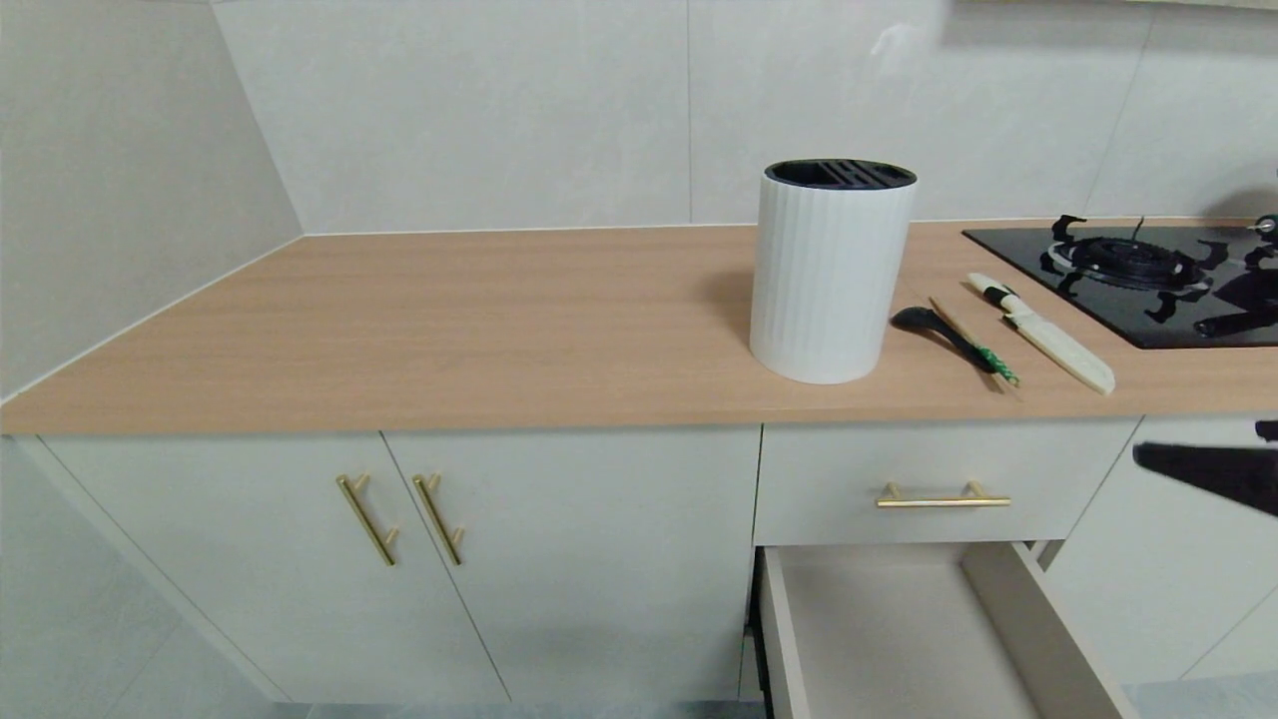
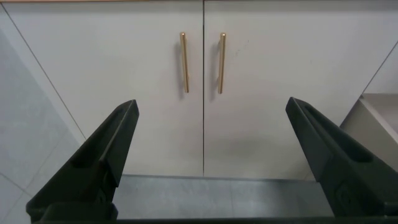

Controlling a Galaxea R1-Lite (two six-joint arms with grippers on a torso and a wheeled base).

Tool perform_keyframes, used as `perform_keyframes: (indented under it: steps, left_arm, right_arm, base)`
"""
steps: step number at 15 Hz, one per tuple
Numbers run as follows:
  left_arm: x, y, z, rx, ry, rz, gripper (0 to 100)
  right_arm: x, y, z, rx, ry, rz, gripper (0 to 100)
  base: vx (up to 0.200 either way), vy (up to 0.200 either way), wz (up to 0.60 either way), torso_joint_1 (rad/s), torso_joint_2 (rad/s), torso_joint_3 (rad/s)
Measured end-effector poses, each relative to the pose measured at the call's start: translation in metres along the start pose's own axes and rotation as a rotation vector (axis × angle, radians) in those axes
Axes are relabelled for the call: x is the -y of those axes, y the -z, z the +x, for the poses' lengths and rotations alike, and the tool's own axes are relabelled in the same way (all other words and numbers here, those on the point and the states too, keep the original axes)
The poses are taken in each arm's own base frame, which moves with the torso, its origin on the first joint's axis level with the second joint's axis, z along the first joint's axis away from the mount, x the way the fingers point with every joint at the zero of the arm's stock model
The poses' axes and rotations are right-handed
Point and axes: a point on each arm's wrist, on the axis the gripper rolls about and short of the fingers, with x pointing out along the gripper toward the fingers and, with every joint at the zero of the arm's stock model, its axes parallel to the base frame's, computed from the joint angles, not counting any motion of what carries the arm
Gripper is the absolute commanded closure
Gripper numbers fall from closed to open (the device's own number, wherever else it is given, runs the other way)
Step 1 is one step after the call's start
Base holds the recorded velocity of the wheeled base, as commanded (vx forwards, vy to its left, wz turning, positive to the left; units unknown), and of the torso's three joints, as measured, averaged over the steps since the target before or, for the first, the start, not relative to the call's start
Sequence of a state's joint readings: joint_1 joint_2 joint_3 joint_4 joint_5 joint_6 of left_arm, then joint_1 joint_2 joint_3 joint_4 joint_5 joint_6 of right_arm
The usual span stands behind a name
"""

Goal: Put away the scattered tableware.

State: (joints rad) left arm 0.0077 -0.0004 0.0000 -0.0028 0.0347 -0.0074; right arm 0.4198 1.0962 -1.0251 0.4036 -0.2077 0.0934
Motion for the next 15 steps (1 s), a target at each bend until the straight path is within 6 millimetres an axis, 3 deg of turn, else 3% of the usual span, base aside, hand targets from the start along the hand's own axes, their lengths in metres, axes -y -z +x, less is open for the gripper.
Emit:
perform_keyframes:
  steps: [3,6,11,15]
  left_arm:
    - [0.0,0.0,0.0,0.0,0.0,0.0,0]
    - [0.0,0.0,0.0,0.0,0.0,0.0,0]
    - [0.0,0.0,0.0,0.0,0.0,0.0,0]
    - [0.0,0.0,0.0,0.0,0.0,0.0,0]
  right_arm:
    - [0.008,-0.047,0.021,-0.037,0.065,0.031,0]
    - [0.025,-0.074,0.069,-0.124,0.088,0.097,0]
    - [0.054,-0.078,0.155,-0.175,0.1,0.164,0]
    - [0.058,-0.068,0.187,-0.216,0.107,0.171,0]
  base:
    - [0.0,0.0,0.0,0.0,0.0,0.0]
    - [0.0,0.0,0.0,0.0,0.0,0.0]
    - [0.0,0.0,0.0,0.0,0.0,0.0]
    - [0.0,0.0,0.0,0.0,0.0,0.0]
